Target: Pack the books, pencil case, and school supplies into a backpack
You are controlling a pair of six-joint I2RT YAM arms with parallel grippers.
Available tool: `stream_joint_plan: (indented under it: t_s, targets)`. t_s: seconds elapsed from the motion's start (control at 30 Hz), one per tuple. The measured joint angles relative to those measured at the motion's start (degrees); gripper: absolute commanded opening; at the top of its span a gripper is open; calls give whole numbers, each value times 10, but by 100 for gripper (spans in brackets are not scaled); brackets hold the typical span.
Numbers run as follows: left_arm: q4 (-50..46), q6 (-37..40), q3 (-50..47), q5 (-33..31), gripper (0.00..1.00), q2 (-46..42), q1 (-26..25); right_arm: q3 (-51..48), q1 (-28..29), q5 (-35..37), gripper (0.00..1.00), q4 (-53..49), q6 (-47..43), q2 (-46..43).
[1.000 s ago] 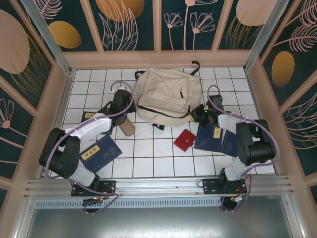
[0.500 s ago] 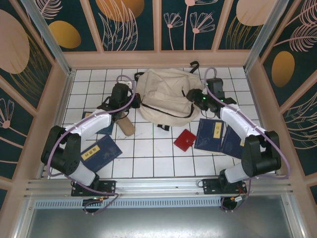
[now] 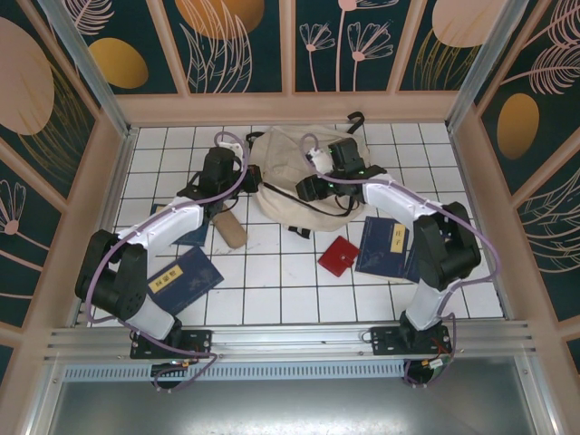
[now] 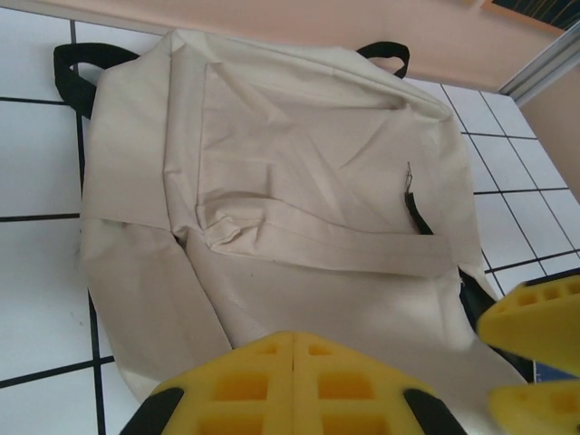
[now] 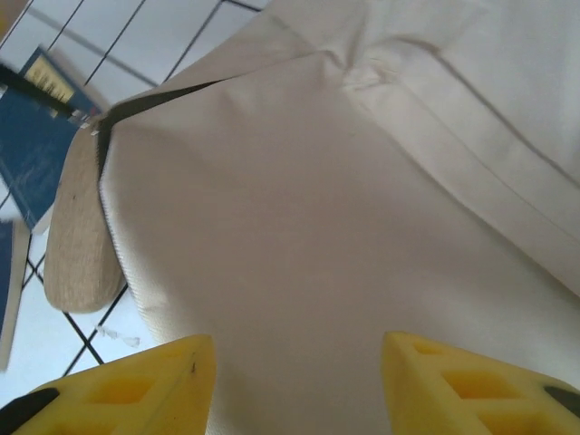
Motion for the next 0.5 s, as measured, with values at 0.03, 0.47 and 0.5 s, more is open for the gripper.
stream_joint_plan:
  t_s: [0.03, 0.47, 0.5]
  targets:
    - [0, 0, 1, 2, 0, 0, 0, 3, 7, -6, 53, 9, -23, 6]
    - [0, 0, 1, 12, 0, 0, 0, 89, 42, -58, 48, 40, -150, 82]
    - [0, 0, 1, 12, 0, 0, 0, 93, 42, -63, 48, 38, -155, 86]
